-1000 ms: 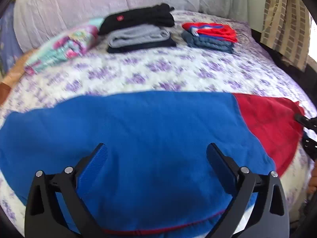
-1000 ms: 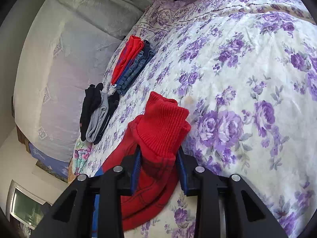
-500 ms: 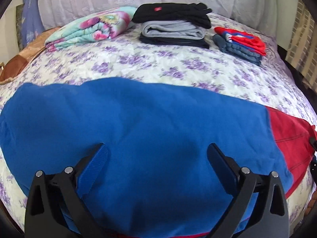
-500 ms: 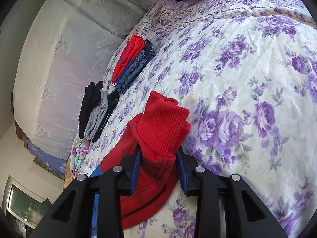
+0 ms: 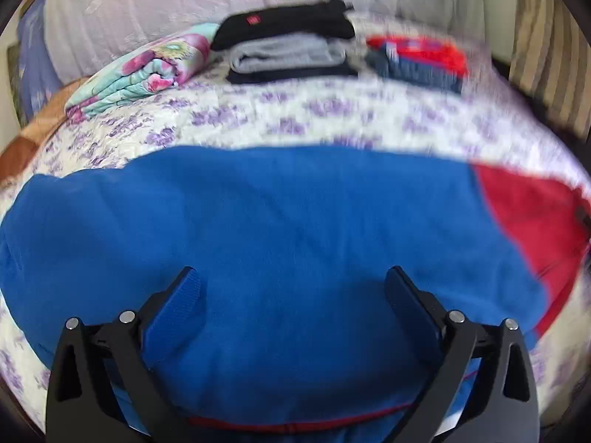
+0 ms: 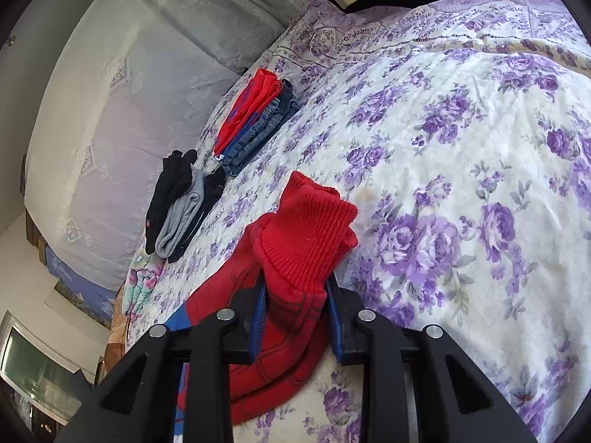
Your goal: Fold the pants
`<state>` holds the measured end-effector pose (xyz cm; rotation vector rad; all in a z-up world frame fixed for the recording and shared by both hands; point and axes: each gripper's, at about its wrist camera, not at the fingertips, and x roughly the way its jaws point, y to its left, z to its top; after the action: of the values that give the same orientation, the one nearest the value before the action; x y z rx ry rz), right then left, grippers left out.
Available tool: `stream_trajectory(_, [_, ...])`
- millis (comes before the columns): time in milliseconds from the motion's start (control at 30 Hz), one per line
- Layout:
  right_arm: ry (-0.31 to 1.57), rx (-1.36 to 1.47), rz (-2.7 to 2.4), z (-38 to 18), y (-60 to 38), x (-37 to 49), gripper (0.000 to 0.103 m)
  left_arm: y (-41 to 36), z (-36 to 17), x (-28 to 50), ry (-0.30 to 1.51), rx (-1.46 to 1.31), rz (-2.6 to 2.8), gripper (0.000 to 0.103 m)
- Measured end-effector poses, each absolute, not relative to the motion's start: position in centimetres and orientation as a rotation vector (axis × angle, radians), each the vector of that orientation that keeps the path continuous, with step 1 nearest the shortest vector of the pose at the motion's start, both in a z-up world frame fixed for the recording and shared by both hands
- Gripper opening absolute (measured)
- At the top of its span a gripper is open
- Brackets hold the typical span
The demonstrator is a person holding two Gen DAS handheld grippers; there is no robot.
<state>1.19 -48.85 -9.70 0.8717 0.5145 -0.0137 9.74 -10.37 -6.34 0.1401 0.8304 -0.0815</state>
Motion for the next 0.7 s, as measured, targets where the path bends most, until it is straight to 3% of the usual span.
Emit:
stream_trajectory(233, [0.571, 0.951, 0.030, -9.3, -50.5, 0.4, 0.034, -7.8, -5.3, 9.6, 0.842, -0.020, -0.174, 0.098])
stream_trajectory(400, [0.516, 0.787, 0.138, -2.3, -49.9, -0.8, 0.035, -5.1, -5.5, 8.8, 0.853, -0.077, -0.227, 0.098])
stream_trajectory(533, [0.697, 0.699, 0.569, 0.4, -41.9, 7.3, 0.045, -5.9, -5.3, 7.2, 0.808, 0.012, -0.220, 0.098])
stream_trajectory(633, [0.892, 0.599, 0.801, 0.0, -34.4, 14.9, 0.046, -5.0, -3.8, 6.9, 0.745, -0.039, -0.229, 0.098])
stream_trajectory(700, [1.017, 0.507, 0.897, -0.6, -29.5, 19.9, 0.053, -4.3, -3.4, 7.3, 0.744, -0.077, -0.252, 0.098])
